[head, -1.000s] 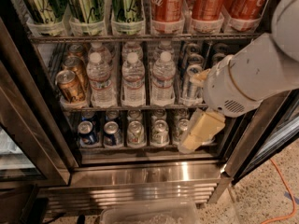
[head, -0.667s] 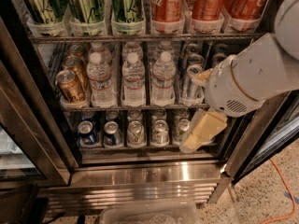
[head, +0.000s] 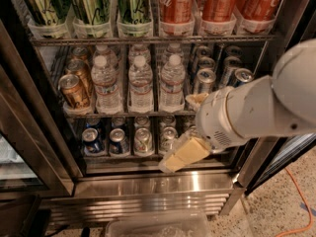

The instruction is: Pick water bottle from middle shelf of fridge

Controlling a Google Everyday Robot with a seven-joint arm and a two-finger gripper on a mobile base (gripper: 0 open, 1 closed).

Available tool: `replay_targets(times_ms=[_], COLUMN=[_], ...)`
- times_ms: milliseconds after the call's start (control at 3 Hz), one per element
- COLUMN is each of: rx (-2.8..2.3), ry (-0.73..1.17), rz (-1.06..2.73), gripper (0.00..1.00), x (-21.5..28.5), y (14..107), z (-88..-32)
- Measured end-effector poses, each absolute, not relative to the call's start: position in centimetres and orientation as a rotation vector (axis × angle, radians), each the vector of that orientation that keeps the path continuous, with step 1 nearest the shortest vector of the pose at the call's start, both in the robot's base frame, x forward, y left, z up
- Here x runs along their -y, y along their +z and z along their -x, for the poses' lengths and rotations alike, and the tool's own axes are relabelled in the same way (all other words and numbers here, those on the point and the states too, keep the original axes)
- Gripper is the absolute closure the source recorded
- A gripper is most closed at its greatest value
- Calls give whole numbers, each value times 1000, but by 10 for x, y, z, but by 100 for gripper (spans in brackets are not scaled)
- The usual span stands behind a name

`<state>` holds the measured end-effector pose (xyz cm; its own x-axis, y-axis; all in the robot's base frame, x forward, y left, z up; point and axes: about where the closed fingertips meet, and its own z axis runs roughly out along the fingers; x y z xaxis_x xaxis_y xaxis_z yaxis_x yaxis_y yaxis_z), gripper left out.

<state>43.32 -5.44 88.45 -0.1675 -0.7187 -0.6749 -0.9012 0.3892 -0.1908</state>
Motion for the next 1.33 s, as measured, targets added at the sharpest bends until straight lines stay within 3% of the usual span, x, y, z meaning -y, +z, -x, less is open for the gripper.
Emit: replay_targets(times_ms=[667, 1333], rx=[-1957, -1958], ry=[396, 391], rz=[1109, 1057], gripper=[0, 0], x=[0, -2], y=[869, 872], z=[-453, -456])
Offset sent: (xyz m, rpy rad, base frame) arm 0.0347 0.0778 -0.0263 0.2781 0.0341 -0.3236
